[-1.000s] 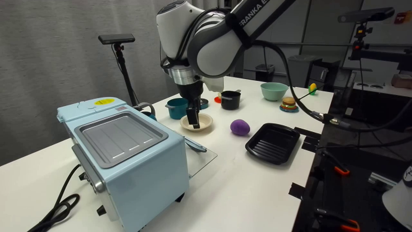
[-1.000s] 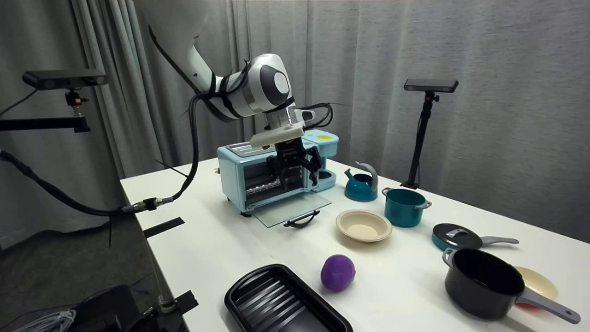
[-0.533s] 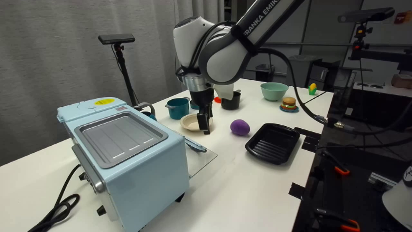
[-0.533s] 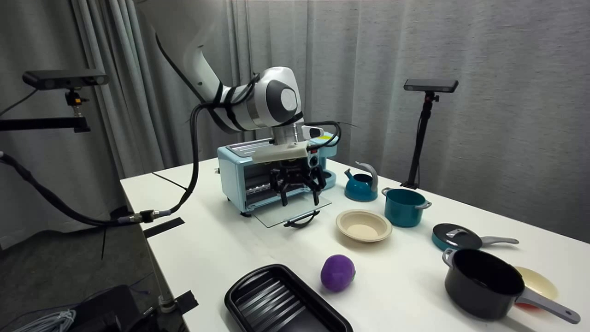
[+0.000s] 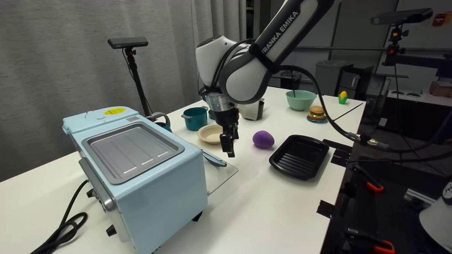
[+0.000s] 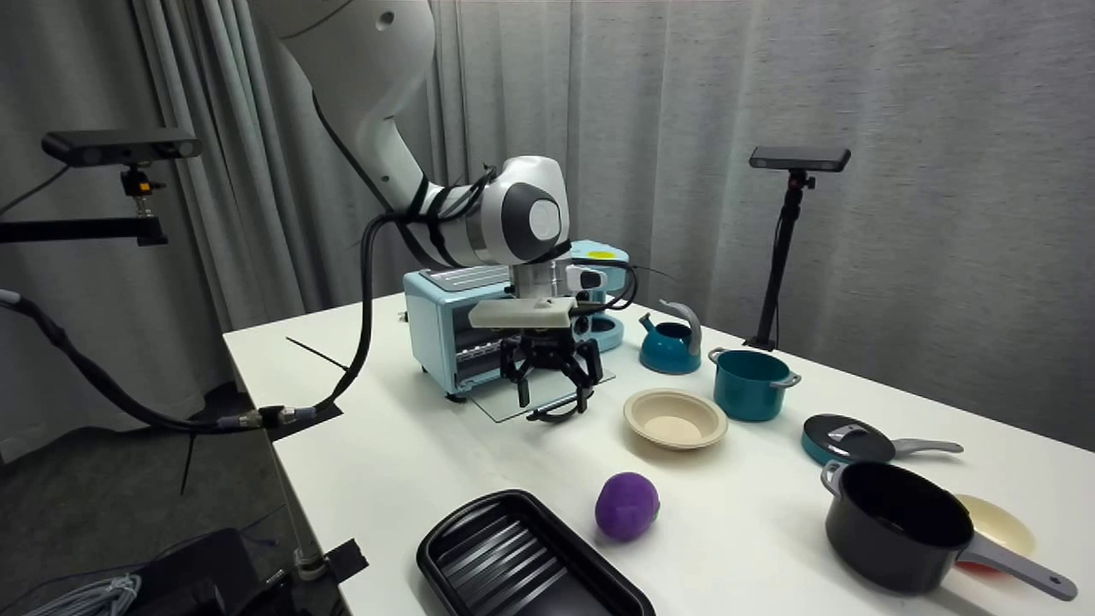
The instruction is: Open and close the oven
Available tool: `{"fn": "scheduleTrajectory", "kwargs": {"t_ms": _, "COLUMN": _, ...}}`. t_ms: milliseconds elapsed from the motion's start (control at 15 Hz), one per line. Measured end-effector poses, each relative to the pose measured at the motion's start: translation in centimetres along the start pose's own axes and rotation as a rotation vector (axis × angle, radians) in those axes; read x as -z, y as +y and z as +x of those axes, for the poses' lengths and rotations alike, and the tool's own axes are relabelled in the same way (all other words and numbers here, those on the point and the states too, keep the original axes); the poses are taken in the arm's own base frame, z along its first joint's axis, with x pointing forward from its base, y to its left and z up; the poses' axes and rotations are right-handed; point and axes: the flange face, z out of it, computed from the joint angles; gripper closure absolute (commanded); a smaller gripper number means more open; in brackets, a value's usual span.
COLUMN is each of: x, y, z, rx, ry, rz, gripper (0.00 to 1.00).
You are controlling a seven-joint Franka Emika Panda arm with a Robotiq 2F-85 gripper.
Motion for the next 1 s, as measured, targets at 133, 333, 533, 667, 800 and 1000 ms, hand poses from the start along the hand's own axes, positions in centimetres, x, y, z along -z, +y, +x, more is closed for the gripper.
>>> {"fn": "scheduleTrajectory", "kwargs": {"t_ms": 133, "x": -1.3, "y": -0.2, "z": 0.0, "rx": 0.002, "ry": -0.021, "rz": 0.005, "gripper": 0.00}}
{"fn": "scheduleTrajectory", "kwargs": {"t_ms": 333, "x": -2.9, "y": -0.4, "z": -0.1, "rx": 0.005, "ry": -0.046, "rz": 0.012, "gripper": 0.00}}
{"fn": "scheduleTrajectory", "kwargs": {"t_ms": 533, "x": -4.1, "y": -0.6, "z": 0.0, "rx": 0.008, "ry": -0.060, "rz": 0.017, "gripper": 0.00}}
{"fn": "scheduleTrajectory", "kwargs": {"t_ms": 667, "x": -4.5, "y": -0.6, "z": 0.3, "rx": 0.008, "ry": -0.063, "rz": 0.018, "gripper": 0.00}}
{"fn": "scheduleTrajectory", "kwargs": {"t_ms": 800, "x": -4.5, "y": -0.5, "z": 0.5, "rx": 0.006, "ry": -0.059, "rz": 0.018, "gripper": 0.00}}
{"fn": "scheduleTrajectory", "kwargs": {"t_ms": 1000, "x": -4.4, "y": -0.4, "z": 0.8, "rx": -0.014, "ry": -0.053, "rz": 0.037, "gripper": 0.00}}
